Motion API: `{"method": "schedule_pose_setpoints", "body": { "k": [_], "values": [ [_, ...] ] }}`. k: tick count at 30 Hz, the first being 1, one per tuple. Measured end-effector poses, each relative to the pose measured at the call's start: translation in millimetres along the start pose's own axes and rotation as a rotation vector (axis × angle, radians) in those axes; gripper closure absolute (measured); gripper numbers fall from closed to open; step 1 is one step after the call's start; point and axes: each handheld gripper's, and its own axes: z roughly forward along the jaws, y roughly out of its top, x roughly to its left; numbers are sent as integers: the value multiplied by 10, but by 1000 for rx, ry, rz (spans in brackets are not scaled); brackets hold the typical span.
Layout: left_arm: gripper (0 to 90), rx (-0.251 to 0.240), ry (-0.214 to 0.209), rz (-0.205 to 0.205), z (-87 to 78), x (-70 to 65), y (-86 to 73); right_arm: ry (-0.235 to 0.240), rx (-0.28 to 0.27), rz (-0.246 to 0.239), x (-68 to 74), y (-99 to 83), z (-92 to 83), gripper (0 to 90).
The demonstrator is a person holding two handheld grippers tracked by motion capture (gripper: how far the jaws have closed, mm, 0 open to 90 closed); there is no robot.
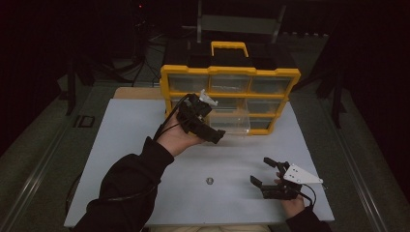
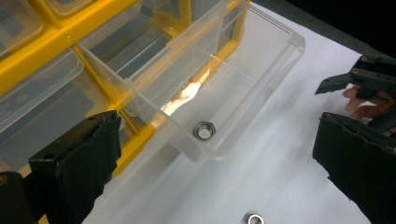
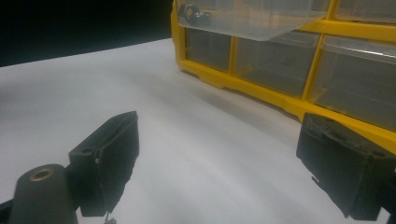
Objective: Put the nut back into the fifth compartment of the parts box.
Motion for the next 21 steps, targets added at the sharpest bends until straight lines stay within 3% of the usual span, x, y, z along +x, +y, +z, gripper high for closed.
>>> {"method": "schedule_pose_setpoints", "body": {
  "k": [12, 21],
  "values": [
    [3, -9, -63, 26, -3, -75, -328, 0, 0, 0, -1, -2, 7, 131],
    [3, 2, -82, 41, 72, -139, -544, 0, 0, 0, 2, -2, 3, 131]
  ]
}}
